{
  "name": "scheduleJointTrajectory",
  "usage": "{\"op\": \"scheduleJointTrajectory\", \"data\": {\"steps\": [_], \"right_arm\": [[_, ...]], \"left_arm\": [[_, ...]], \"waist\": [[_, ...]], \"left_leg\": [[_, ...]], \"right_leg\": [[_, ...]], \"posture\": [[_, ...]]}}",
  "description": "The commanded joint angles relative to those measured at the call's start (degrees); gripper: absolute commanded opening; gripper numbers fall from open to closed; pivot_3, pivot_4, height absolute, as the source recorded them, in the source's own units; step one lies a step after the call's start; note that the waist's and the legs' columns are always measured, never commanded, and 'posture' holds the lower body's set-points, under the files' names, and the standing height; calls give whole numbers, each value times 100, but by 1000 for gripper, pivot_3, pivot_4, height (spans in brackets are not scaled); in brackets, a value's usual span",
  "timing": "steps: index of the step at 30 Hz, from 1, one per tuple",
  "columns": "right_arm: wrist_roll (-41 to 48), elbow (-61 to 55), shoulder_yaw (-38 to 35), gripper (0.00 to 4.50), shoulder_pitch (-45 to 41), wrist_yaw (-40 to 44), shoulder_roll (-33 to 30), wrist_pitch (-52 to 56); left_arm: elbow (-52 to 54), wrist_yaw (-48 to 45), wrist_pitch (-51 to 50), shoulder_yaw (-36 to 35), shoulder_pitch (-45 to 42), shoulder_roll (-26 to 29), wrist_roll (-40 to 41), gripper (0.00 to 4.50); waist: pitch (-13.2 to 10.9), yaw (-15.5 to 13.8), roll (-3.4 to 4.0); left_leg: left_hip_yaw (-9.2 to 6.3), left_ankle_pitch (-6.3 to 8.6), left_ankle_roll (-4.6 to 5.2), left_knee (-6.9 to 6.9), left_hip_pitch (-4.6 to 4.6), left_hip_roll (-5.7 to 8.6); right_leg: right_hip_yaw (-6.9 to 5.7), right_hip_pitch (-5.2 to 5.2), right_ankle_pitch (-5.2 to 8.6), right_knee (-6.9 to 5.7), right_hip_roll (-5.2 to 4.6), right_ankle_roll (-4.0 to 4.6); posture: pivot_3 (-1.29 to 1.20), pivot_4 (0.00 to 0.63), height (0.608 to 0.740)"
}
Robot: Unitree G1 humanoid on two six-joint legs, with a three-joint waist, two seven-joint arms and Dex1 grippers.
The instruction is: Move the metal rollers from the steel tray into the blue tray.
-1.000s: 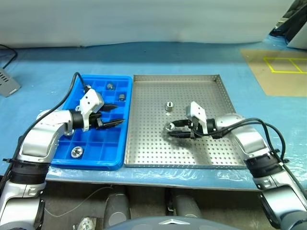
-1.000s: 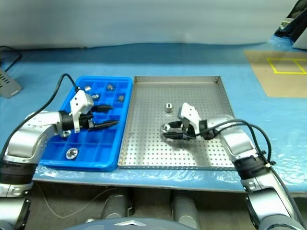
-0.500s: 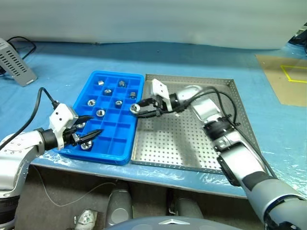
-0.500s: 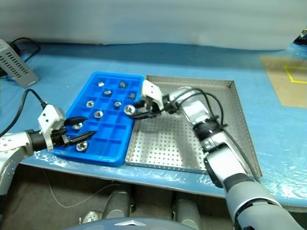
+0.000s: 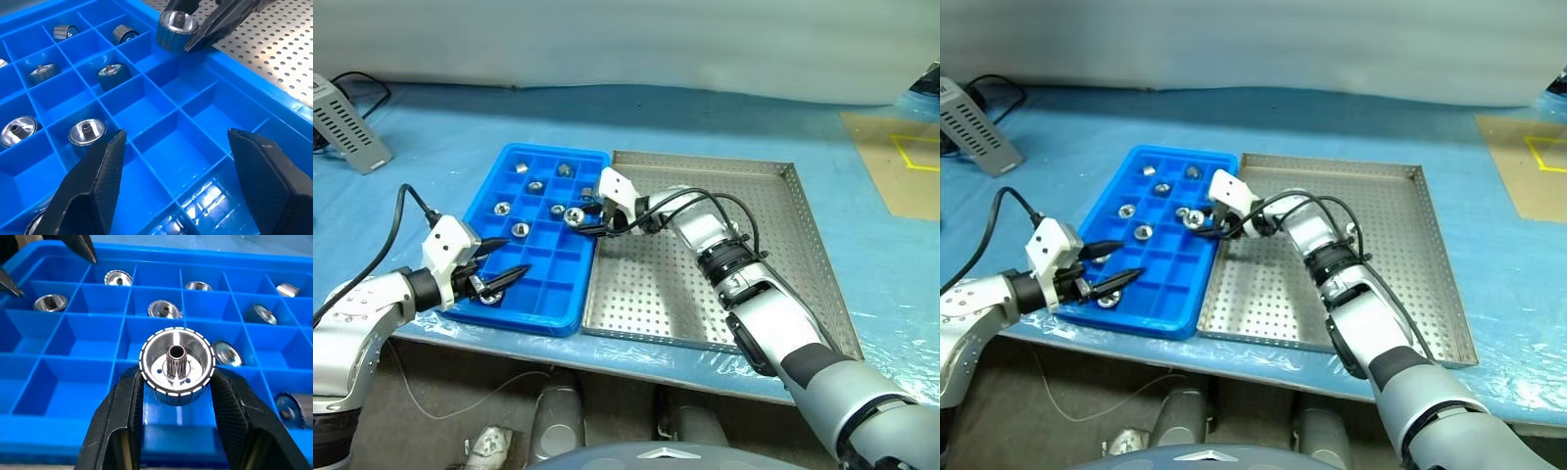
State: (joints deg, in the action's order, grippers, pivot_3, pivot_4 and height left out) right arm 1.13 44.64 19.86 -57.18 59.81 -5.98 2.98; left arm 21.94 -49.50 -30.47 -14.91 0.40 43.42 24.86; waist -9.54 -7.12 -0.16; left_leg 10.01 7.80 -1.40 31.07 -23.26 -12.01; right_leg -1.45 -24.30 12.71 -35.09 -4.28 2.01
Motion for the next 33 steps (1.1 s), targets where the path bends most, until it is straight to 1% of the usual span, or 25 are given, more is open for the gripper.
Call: {"op": "scheduleJointTrajectory", "data": {"steps": [1, 3, 5, 7, 11, 14, 16, 19, 21, 23, 25, 30, 33], "right_arm": [[-79, -264, -3, 1662, 107, -37, 61, -81], [-129, -291, -16, 1662, 138, -38, 74, -95], [-268, -260, -6, 2391, 148, -173, 46, -123], [-296, -232, -18, 2887, 128, -148, 13, -16], [-140, -681, -196, 2887, 230, -125, -105, 238], [121, -1484, -420, 2887, 444, -55, -327, 671], [331, -1911, -679, 2887, 533, -177, -453, 1036], [26, -2146, -1266, 2887, 802, -1492, -732, 667], [88, -2494, -1373, 2887, 1127, -1630, -850, 777], [80, -2927, -1533, 2887, 1620, -2000, -932, 978], [41, -3124, -1666, 2887, 1884, -2379, -944, 1081], [-20, -3077, -1793, 2887, 2301, -2989, -974, 1136], [181, -2994, -1914, 2887, 2353, -3024, -888, 1122]], "left_arm": [[-58, 19, 87, 73, -135, 0, 22, 3488], [-110, 18, 104, 117, -187, 5, 16, 3488], [-149, -11, 126, 161, -220, 20, 20, 3488], [-206, -44, 142, 210, -275, 37, 17, 3488], [-373, -118, 208, 337, -422, 35, -6, 3488], [-598, -176, 310, 547, -648, -31, -54, 3488], [-720, -209, 382, 676, -784, -85, -87, 3488], [-1016, -182, 517, 985, -1106, -302, -214, 3488], [-1193, -170, 604, 1124, -1240, -406, -304, 3488], [-1426, -176, 699, 1269, -1411, -549, -380, 3488], [-1565, -217, 753, 1346, -1517, -629, -408, 3488], [-1888, -408, 904, 1614, -1838, -728, -528, 3488], [-2087, -500, 985, 1682, -2008, -746, -578, 3488]], "waist": [[0, -3, 0], [0, -7, 0], [0, -1, 0], [0, 1, 0], [0, 0, 0], [0, -5, -1], [0, 3, -1], [0, 14, -1], [3, 19, -5], [4, 81, -6], [3, 164, -6], [3, 357, -5], [3, 443, -5]], "left_leg": [[0, 0, 0, 1, 0, 1], [0, 0, 0, 3, -1, 1], [0, 0, 0, 6, -1, 1], [0, -1, -1, 6, 4, 0], [0, -4, -6, 7, 7, 1], [-1, -4, -7, 12, 5, 2], [-1, -6, -9, 14, 6, 4], [-1, -9, -14, 19, 9, 4], [-1, -17, -27, 20, 11, 7], [0, -18, -29, 19, 19, 10], [0, -20, -32, 16, 18, 9], [0, -24, -38, 18, 18, 11], [0, -25, -39, 18, 22, 10]], "right_leg": [[0, 0, 0, -1, 0, 0], [0, 0, 0, -2, -1, 0], [0, 0, 0, -4, -1, 0], [1, 1, 0, -10, -1, 0], [3, 1, 0, -18, -1, -1], [4, 1, 0, -22, -1, -1], [5, 1, 0, -25, -1, -1], [10, -1, -1, -36, 0, -2], [12, 0, -1, -40, -1, -2], [19, 3, -1, -39, 0, -3], [18, 3, 0, -38, 3, -4], [23, -3, -2, -45, 4, -4], [25, -3, -1, -50, 5, -3]], "posture": [[192, 150, 740], [192, 150, 740], [192, 150, 740], [166, 150, 740], [133, 150, 740], [97, 150, 740], [77, 150, 740], [42, 150, 740], [9, 150, 740], [-20, 150, 740], [-37, 150, 740], [-85, 150, 740], [-98, 150, 740]]}}
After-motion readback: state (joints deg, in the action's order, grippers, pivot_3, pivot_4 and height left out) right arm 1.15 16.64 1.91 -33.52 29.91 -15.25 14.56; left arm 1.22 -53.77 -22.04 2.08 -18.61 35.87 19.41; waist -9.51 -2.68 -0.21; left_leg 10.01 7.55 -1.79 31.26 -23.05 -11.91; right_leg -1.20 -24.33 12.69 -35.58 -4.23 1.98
